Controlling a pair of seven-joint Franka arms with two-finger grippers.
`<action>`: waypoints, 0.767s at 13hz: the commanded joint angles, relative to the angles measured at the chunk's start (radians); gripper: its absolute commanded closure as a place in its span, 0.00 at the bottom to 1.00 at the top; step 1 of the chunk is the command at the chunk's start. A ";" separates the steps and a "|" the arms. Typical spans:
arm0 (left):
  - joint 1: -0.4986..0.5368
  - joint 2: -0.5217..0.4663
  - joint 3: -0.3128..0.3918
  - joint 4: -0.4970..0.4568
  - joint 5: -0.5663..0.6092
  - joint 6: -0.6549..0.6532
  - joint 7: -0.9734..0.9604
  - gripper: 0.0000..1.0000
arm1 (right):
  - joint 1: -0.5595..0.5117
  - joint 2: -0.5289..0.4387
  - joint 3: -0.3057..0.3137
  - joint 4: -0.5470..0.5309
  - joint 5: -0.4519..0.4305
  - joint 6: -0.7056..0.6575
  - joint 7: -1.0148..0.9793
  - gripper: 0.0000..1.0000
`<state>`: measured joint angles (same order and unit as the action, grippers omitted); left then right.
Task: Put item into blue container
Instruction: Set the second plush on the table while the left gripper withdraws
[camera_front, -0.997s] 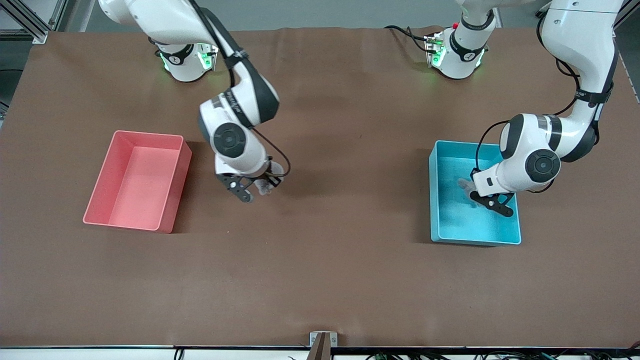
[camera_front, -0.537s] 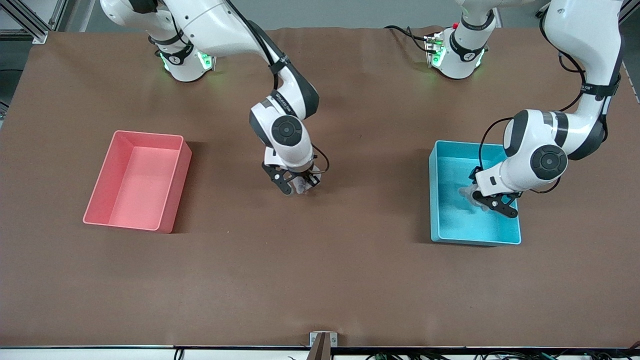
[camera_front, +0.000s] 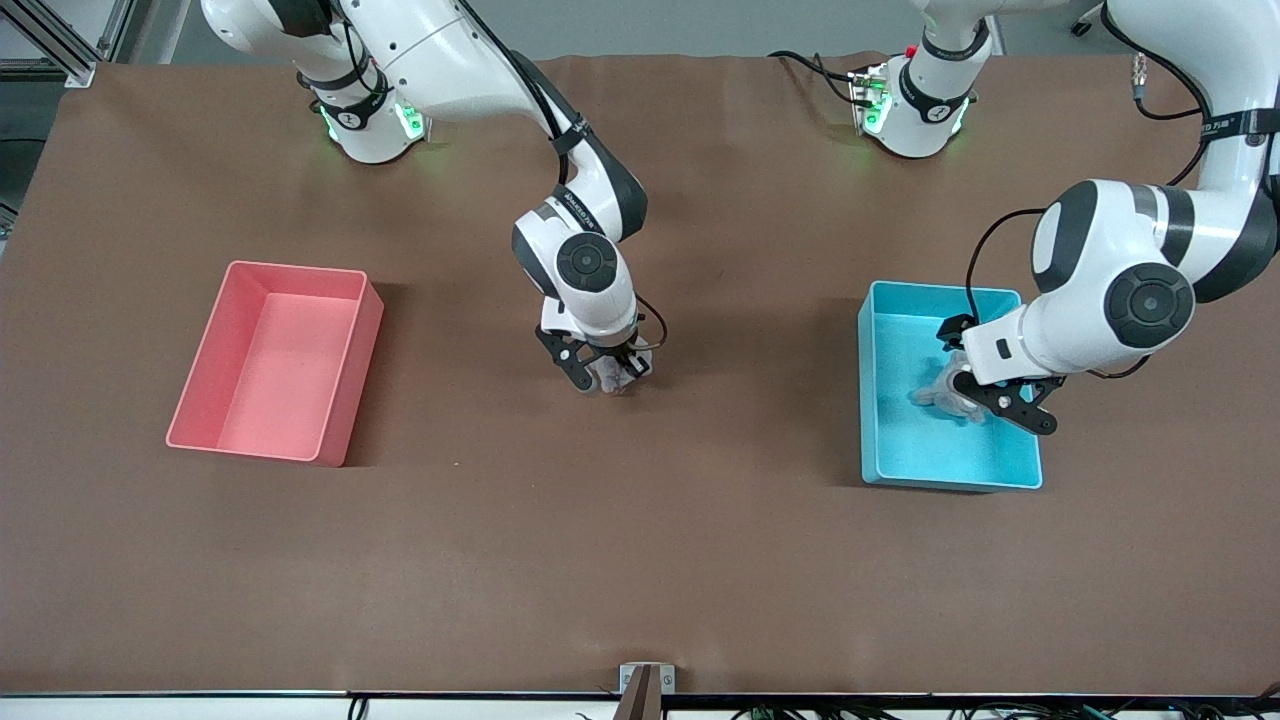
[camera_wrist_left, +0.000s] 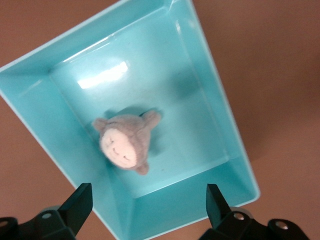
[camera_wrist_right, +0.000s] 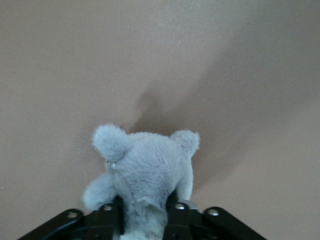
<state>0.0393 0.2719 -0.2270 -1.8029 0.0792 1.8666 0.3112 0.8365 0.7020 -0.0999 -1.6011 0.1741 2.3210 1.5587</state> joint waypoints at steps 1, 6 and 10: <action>0.004 0.006 -0.063 0.036 -0.032 -0.030 -0.096 0.00 | -0.010 -0.004 -0.007 0.032 -0.033 -0.020 -0.003 0.00; -0.025 0.033 -0.163 0.068 -0.102 -0.015 -0.351 0.00 | -0.143 -0.067 -0.004 0.118 -0.058 -0.292 -0.266 0.00; -0.151 0.095 -0.164 0.108 -0.122 0.080 -0.557 0.00 | -0.321 -0.189 -0.003 0.118 -0.051 -0.535 -0.718 0.00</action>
<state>-0.0601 0.3222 -0.3918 -1.7339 -0.0165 1.9019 -0.1510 0.5956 0.5820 -0.1265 -1.4508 0.1260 1.8601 1.0093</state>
